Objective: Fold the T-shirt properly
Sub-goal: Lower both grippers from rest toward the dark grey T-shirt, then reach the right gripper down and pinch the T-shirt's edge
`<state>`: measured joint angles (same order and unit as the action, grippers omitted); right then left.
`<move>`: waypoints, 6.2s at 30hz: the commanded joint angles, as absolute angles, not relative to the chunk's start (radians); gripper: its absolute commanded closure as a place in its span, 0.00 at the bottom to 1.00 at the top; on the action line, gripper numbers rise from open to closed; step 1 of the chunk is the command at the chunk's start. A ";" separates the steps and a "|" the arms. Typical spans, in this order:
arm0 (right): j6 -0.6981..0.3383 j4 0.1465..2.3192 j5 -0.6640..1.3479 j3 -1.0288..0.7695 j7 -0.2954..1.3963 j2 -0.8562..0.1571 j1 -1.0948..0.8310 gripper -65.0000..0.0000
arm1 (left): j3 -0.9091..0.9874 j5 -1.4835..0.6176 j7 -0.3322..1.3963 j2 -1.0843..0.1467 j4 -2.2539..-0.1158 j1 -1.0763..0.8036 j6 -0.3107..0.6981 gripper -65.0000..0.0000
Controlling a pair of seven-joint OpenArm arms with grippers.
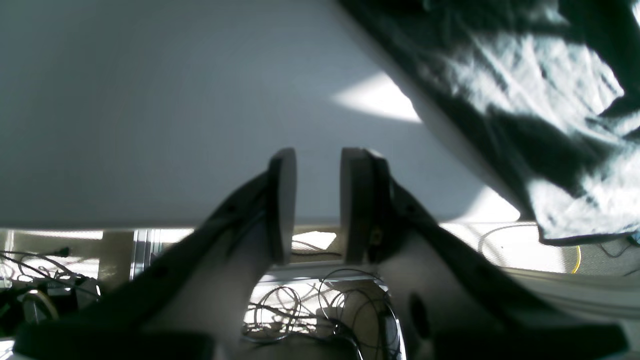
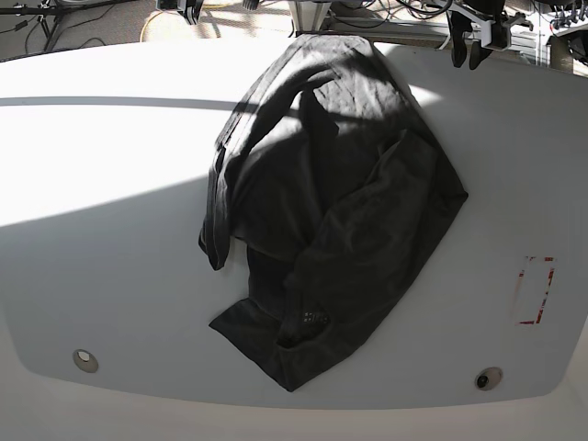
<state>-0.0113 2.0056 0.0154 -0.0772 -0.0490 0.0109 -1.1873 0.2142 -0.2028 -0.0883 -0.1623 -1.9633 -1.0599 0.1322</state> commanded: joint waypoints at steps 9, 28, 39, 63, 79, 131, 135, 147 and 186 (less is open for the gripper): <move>-0.013 2.025 0.012 -0.087 -0.067 0.009 -1.114 0.99 | 0.222 -0.199 -0.098 -0.170 -1.996 -1.052 0.126 0.79; -0.012 2.033 0.012 -0.094 -0.010 0.009 -0.944 0.69 | 0.266 -0.199 -0.142 -0.163 -2.038 -0.958 0.124 0.67; -0.042 2.052 0.013 -0.103 0.125 0.013 -0.729 0.55 | 0.284 -0.197 -0.158 -0.166 -2.050 -0.914 0.129 0.64; -0.040 2.020 0.028 -0.024 0.204 0.017 -0.635 0.39 | 0.274 -0.199 -0.138 -0.171 -2.060 -0.887 0.125 0.37; -0.036 1.937 0.027 0.113 0.224 -0.023 -0.359 0.34 | 0.273 -0.194 -0.122 -0.164 -2.060 -0.858 0.133 0.37; -0.060 1.701 0.094 0.123 0.436 -0.038 -0.025 0.37 | 0.283 -0.198 -0.135 -0.176 -2.051 -0.850 0.157 0.37; -0.062 1.678 0.125 0.103 0.449 -0.045 0.000 0.37 | 0.283 -0.196 -0.136 -0.175 -2.052 -0.852 0.158 0.37; -0.067 1.607 0.107 0.126 0.491 -0.078 0.059 0.38 | 0.280 -0.196 -0.136 -0.176 -2.053 -0.849 0.159 0.37; -0.089 1.289 0.105 0.082 0.408 -0.104 0.211 0.40 | 0.277 -0.189 -0.125 -0.176 -2.048 -0.862 0.166 0.37</move>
<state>-0.0807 1.3067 0.0963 0.0711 0.4610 -0.0921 0.1959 0.2703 -0.1867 -0.0982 -0.1734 -2.0319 -0.8478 0.1654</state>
